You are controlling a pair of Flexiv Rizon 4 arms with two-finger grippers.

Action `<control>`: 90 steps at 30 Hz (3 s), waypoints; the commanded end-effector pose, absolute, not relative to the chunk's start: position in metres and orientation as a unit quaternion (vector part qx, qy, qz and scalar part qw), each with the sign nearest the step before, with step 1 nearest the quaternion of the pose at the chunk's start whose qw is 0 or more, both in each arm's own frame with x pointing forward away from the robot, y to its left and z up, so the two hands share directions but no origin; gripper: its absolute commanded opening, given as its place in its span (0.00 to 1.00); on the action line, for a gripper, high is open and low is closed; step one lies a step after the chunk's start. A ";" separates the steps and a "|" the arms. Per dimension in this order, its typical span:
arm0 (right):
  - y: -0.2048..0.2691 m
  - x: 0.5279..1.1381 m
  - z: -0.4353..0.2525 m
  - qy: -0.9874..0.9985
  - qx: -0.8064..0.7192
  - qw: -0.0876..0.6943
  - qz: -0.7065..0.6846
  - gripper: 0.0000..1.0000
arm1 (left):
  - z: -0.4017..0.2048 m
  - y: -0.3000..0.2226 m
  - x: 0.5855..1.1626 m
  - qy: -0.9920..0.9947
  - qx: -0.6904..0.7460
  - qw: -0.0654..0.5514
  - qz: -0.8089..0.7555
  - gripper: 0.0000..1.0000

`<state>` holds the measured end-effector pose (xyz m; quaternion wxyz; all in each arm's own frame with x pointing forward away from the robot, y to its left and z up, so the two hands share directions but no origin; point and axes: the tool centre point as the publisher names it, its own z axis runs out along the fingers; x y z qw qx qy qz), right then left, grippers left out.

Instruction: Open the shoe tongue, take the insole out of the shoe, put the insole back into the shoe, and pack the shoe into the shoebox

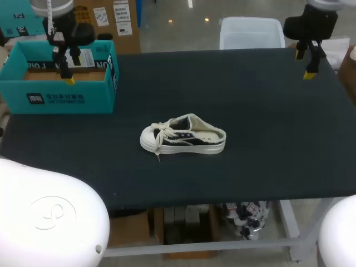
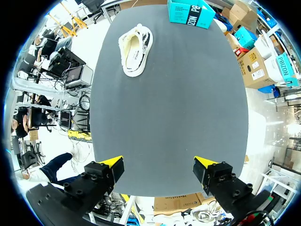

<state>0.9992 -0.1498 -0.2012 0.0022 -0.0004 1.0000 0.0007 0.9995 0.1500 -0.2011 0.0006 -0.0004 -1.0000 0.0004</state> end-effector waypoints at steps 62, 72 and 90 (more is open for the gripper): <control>-0.112 0.979 -0.236 0.993 0.018 0.006 0.119 1.00 | -0.193 0.168 0.933 -0.998 -0.032 -0.016 0.056 1.00; -0.087 0.963 -0.263 0.983 0.032 0.013 0.182 1.00 | -0.199 0.149 0.931 -0.992 0.096 0.018 0.082 1.00; -0.044 0.947 -0.310 0.965 0.042 -0.001 0.258 1.00 | -0.214 0.091 0.922 -0.991 0.117 0.011 0.062 1.00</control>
